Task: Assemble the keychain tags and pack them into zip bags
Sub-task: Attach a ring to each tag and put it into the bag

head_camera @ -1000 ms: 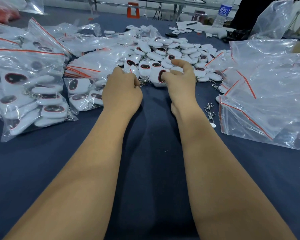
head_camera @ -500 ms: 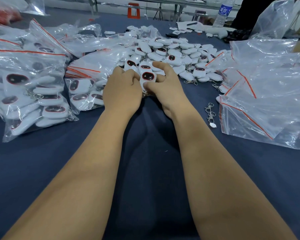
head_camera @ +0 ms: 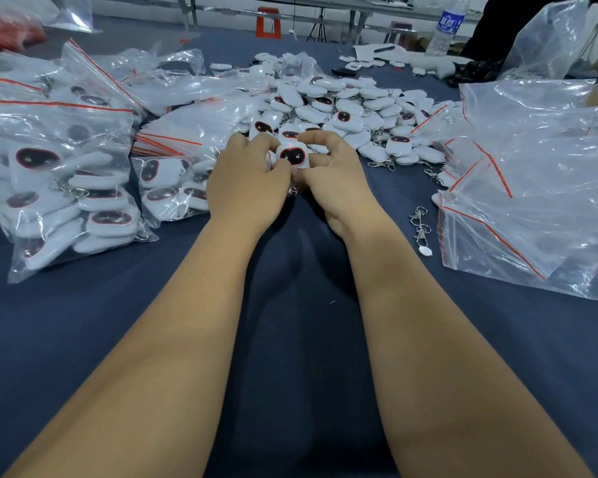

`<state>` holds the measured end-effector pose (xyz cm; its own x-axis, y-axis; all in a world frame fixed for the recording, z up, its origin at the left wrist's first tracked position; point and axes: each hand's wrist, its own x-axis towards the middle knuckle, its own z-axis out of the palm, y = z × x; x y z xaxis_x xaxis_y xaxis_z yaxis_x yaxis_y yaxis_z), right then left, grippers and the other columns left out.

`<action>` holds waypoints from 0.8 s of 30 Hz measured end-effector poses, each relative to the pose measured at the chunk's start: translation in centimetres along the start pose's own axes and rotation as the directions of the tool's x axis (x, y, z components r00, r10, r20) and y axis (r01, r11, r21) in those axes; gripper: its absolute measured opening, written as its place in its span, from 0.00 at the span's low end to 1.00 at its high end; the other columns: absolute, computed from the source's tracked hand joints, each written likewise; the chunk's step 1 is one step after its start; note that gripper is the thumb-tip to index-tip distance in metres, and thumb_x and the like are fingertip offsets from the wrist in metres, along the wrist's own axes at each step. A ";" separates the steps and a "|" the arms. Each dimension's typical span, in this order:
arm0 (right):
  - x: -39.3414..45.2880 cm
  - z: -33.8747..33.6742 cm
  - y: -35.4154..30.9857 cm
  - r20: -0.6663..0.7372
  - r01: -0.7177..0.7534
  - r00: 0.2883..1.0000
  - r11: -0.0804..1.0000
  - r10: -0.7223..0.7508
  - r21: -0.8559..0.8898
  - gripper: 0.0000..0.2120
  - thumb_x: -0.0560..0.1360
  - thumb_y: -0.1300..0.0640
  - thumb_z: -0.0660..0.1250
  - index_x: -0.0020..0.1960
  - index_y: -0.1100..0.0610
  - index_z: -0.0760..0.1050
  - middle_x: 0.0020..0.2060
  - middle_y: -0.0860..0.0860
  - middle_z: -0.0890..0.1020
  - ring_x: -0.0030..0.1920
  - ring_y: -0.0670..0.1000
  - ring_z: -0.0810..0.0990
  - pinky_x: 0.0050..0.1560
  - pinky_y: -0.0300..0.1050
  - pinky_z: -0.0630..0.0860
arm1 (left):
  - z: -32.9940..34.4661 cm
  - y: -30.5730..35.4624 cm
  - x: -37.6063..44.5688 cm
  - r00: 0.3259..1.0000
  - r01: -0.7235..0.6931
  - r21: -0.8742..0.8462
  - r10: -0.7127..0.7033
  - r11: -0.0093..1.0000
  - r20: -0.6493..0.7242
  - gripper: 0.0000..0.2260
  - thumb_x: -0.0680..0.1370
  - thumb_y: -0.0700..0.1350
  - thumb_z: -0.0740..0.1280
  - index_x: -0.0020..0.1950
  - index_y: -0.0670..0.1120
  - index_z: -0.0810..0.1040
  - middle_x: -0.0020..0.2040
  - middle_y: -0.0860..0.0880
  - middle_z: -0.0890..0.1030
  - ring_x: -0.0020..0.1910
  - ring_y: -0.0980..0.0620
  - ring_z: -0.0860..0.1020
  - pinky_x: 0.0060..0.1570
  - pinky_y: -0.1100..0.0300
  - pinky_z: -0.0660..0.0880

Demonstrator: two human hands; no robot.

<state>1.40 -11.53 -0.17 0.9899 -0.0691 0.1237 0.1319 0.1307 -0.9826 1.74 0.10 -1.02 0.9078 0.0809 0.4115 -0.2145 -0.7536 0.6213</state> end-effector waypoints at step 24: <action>0.5 0.0 0.1 -0.040 -0.018 0.999 0.997 0.015 -0.078 0.15 0.78 0.71 0.57 0.58 0.61 0.78 0.44 0.56 0.83 0.44 0.50 0.81 0.47 0.42 0.78 | 0.1 -0.1 0.1 1.000 -0.009 -0.070 0.009 0.997 -0.001 0.10 0.78 0.56 0.61 0.57 0.58 0.76 0.50 0.54 0.70 0.52 0.49 0.74 0.43 0.56 0.65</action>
<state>1.88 -11.55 -0.22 0.9889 -0.1068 0.1037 0.1099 0.0543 -0.9925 1.86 0.10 -1.07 0.9055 0.0743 0.4179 -0.2478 -0.7067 0.6627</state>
